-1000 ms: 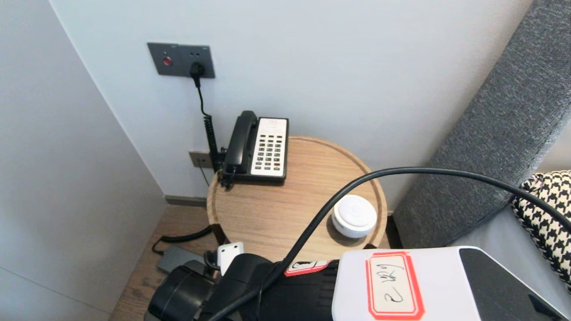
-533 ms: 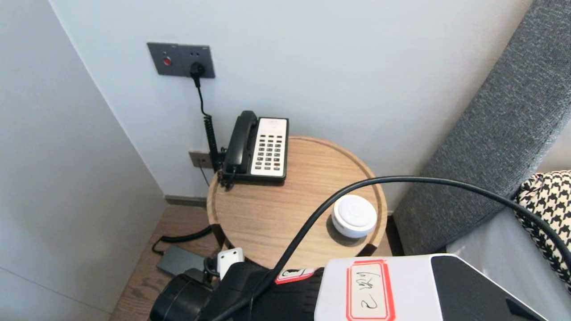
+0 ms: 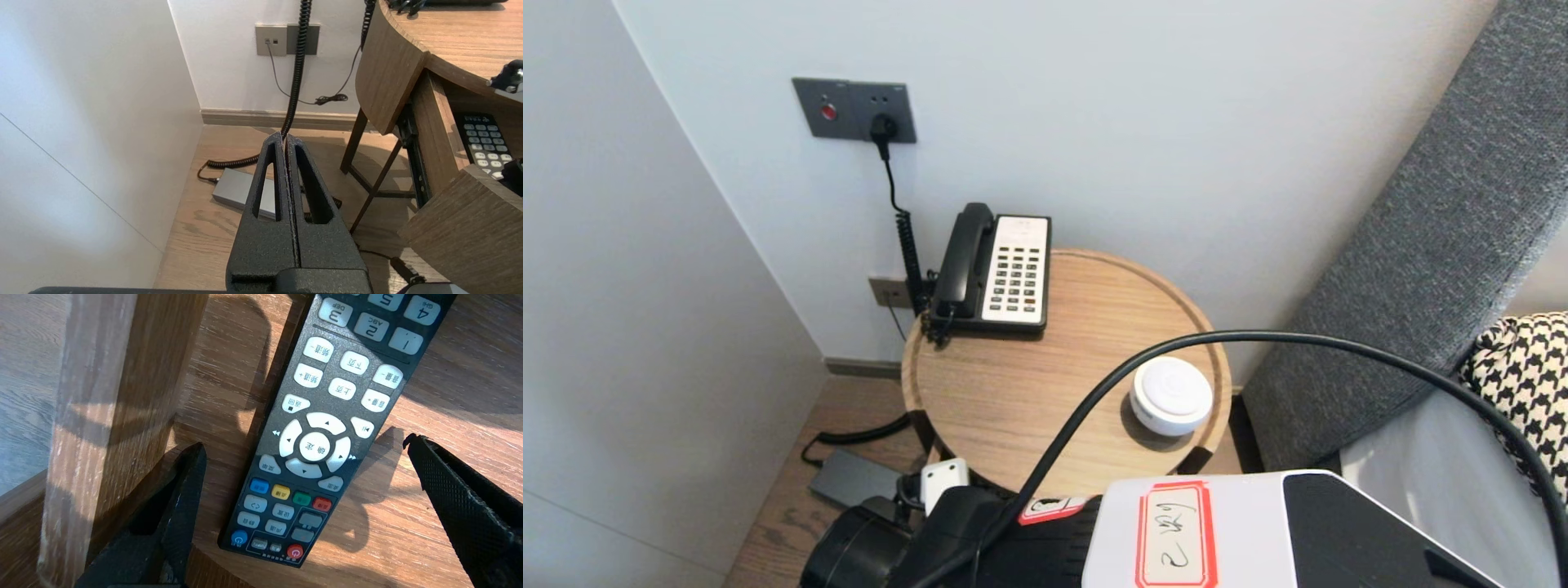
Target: Take the remote control out of the drawer one by one and place them on the table
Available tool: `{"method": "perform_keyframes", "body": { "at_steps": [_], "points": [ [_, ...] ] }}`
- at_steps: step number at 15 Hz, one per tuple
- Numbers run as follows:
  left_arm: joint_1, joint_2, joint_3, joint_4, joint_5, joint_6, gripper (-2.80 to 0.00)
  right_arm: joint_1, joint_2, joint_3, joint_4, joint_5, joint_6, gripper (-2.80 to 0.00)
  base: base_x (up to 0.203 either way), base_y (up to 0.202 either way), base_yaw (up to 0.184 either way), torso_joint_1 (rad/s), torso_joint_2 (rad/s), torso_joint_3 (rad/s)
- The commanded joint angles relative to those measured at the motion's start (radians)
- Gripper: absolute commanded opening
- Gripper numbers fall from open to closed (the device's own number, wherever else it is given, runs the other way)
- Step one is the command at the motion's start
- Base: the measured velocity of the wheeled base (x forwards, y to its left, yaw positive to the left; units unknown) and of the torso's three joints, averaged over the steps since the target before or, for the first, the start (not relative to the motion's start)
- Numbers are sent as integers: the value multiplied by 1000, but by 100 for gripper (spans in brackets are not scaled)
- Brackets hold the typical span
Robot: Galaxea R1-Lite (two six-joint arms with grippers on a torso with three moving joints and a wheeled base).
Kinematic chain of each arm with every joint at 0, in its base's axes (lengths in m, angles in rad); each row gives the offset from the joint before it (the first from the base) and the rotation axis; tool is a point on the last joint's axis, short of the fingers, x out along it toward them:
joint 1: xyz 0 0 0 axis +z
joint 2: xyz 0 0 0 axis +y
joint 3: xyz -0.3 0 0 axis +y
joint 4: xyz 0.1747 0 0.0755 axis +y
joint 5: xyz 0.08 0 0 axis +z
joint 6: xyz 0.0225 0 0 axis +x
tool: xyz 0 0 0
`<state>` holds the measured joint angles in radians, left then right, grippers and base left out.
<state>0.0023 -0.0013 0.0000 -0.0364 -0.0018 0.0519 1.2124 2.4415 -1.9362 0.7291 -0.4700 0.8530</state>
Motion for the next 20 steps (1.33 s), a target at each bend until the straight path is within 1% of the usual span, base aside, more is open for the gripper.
{"method": "perform_keyframes", "body": {
  "at_steps": [1, 3, 5, 10, 16, 20],
  "points": [
    [1, 0, 12, 0, 0, 0, -280, -5, 2, -1, 3, -2, 6, 0, 0, 0, 0, 0, 0, 0],
    [1, 0, 12, 0, 0, 0, -280, -9, 1, -1, -27, -2, 14, 0, 0, 0, 0, 0, 0, 0],
    [1, 0, 12, 0, 0, 0, -280, -30, -1, -1, -59, -1, 18, 0, 0, 0, 0, 0, 0, 0],
    [1, 0, 12, 0, 0, 0, -280, -56, -7, -1, -60, -2, 41, 0, 0, 0, 0, 0, 0, 0],
    [1, 0, 12, 0, 0, 0, -280, -57, -10, -1, -48, -2, 43, 0, 0, 0, 0, 0, 0, 0],
    [1, 0, 12, 0, 0, 0, -280, -73, -1, 0, -48, -2, 46, 0, 0, 0, 0, 0, 0, 0]
  ]
}}
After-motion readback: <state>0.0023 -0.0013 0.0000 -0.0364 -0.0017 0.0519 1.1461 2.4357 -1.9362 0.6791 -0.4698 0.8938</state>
